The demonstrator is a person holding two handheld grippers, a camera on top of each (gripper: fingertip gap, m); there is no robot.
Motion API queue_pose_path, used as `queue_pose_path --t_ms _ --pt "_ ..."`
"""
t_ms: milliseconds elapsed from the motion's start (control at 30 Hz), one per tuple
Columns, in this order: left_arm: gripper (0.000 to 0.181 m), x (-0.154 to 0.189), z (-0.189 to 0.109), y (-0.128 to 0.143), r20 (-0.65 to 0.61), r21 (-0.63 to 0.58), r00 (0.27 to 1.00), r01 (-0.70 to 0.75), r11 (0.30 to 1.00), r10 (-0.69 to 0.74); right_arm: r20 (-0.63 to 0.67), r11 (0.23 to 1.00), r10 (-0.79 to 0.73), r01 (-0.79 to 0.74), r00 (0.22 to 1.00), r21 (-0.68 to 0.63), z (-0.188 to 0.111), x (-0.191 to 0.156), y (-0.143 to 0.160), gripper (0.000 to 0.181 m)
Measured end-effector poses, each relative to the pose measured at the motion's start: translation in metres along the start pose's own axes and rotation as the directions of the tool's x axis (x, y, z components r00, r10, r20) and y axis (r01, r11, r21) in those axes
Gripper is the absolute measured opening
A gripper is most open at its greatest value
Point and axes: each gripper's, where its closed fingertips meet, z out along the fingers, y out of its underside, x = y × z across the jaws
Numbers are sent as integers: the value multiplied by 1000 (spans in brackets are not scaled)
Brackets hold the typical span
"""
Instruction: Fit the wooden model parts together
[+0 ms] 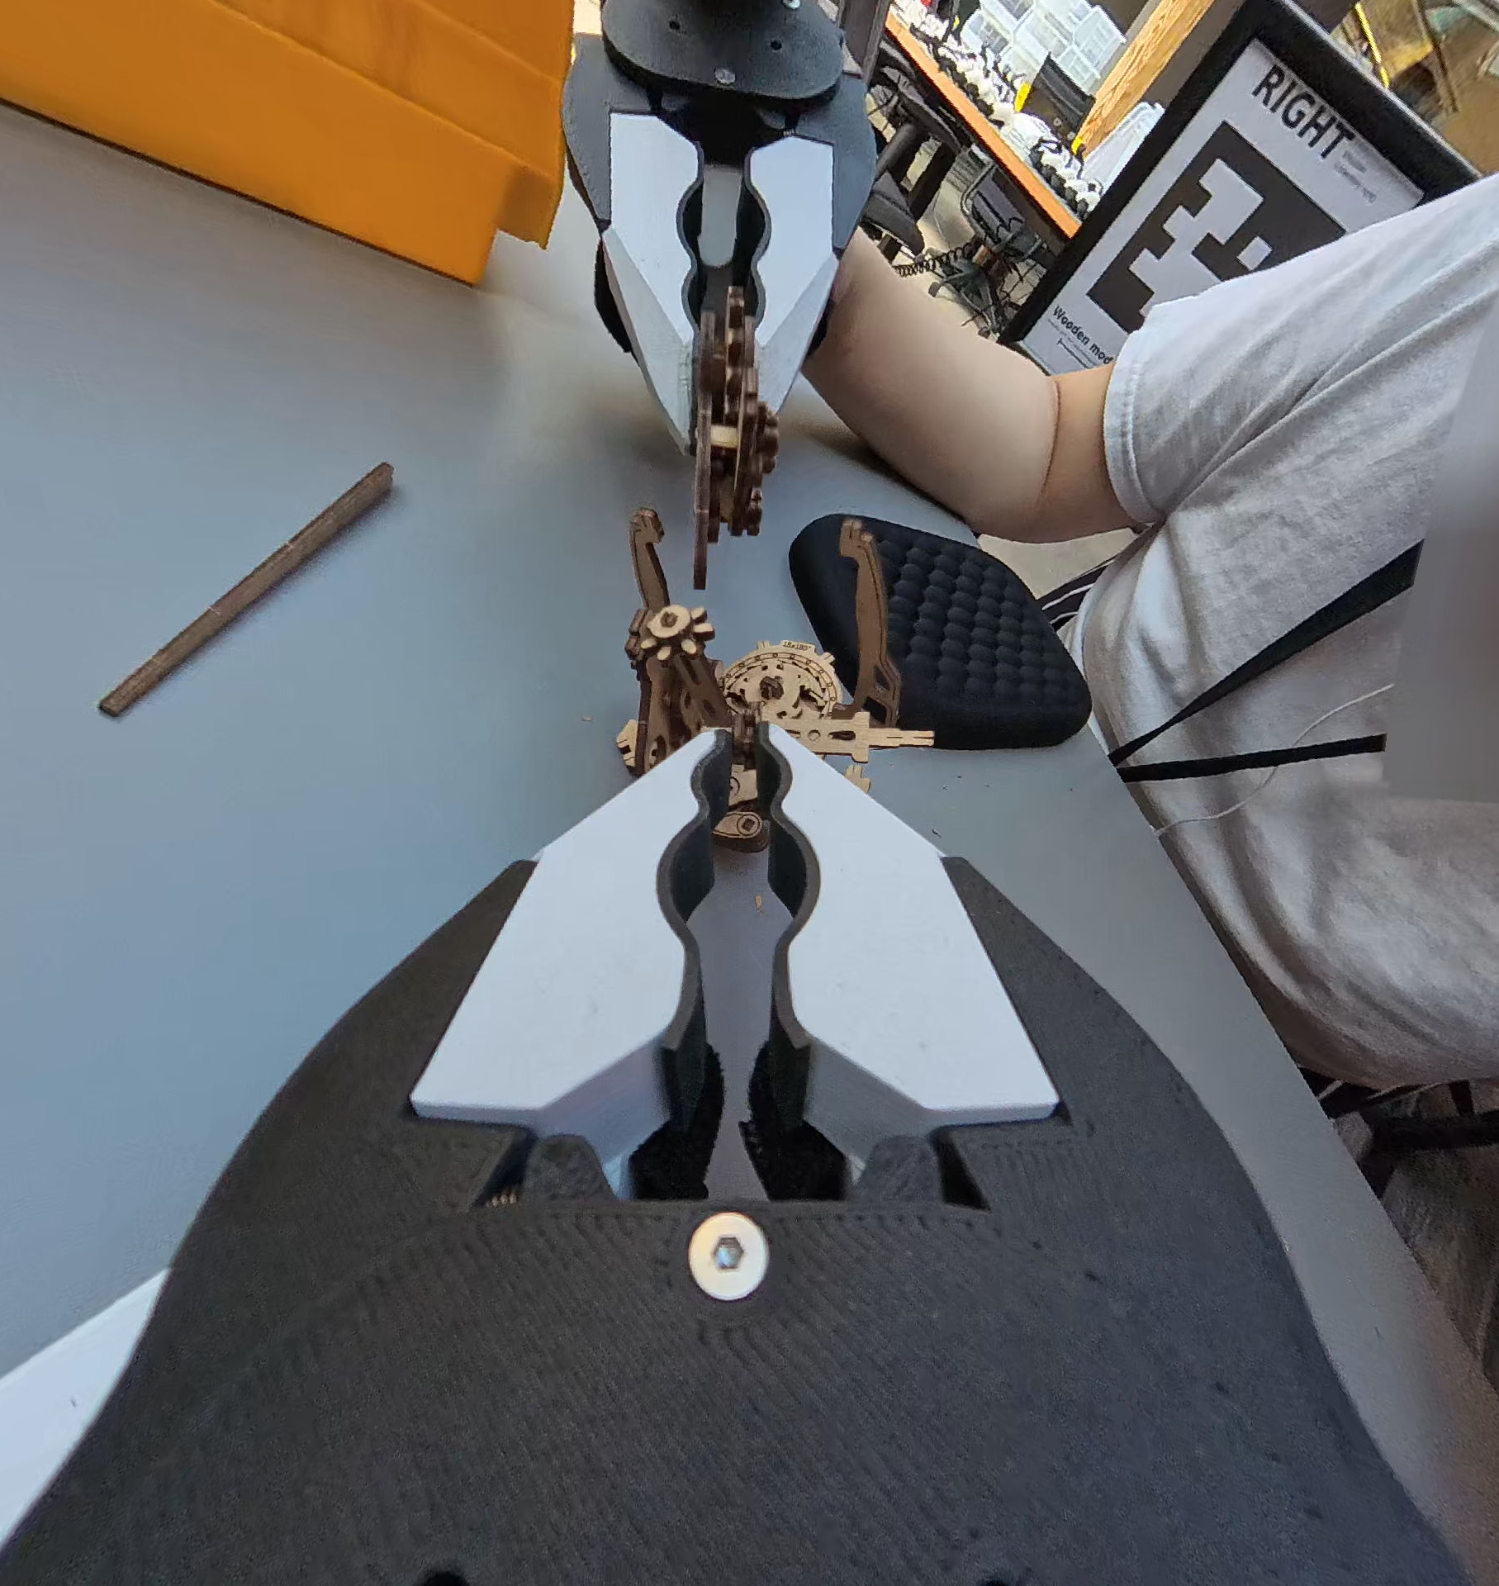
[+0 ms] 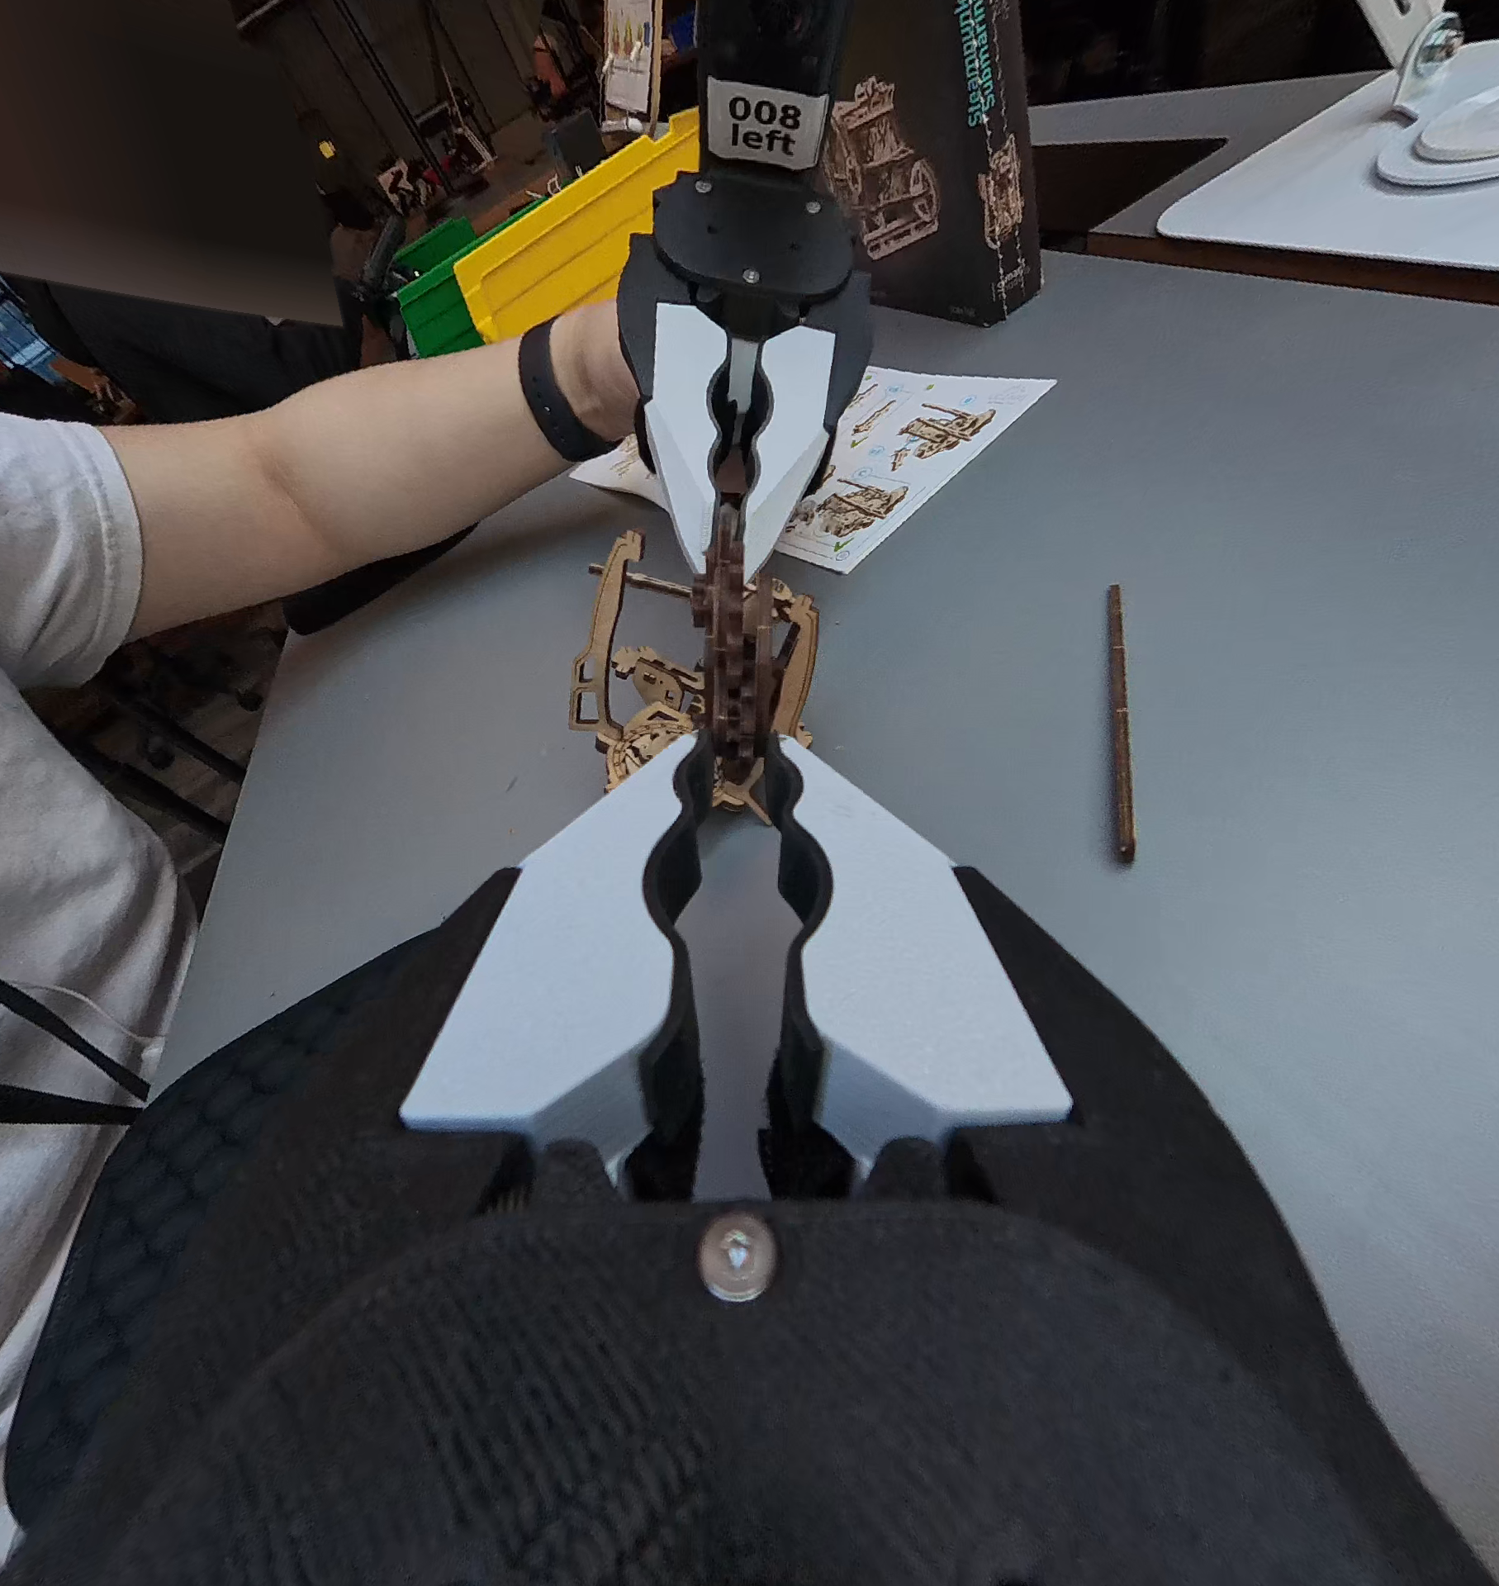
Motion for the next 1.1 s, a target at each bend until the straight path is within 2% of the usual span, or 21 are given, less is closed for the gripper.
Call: queue_pose_path --t_ms 100,233,300,433,600,800,967,1100 --pt "3 2 0 4 -41 -47 999 -22 999 21 45 996 65 -67 997 53 -6 -1 -8 10" --pt "3 1 5 5 -48 -81 994 -101 992 98 36 986 147 -150 988 79 -5 6 -12 10" --pt "3 -4 6 8 -32 -108 992 -124 986 122 61 986 148 -152 987 68 -3 2 -14 10" --pt "3 -10 7 8 -44 -116 994 -108 987 104 6 990 132 -132 991 55 -8 5 -17 10" --pt "3 -9 7 10 -85 -132 992 -106 986 96 -96 998 54 -57 994 -27 -14 3 -9 10" --pt "3 -6 10 12 -117 -143 987 -126 982 110 -150 982 98 -120 984 -144 -27 7 10 10" --pt "3 -9 11 11 -113 -151 986 -137 979 121 -318 947 16 -117 948 -299 -37 27 35 10" --pt "3 -13 12 12 -90 -164 987 -144 976 131 -325 919 -20 -110 946 -377 -30 27 48 12"
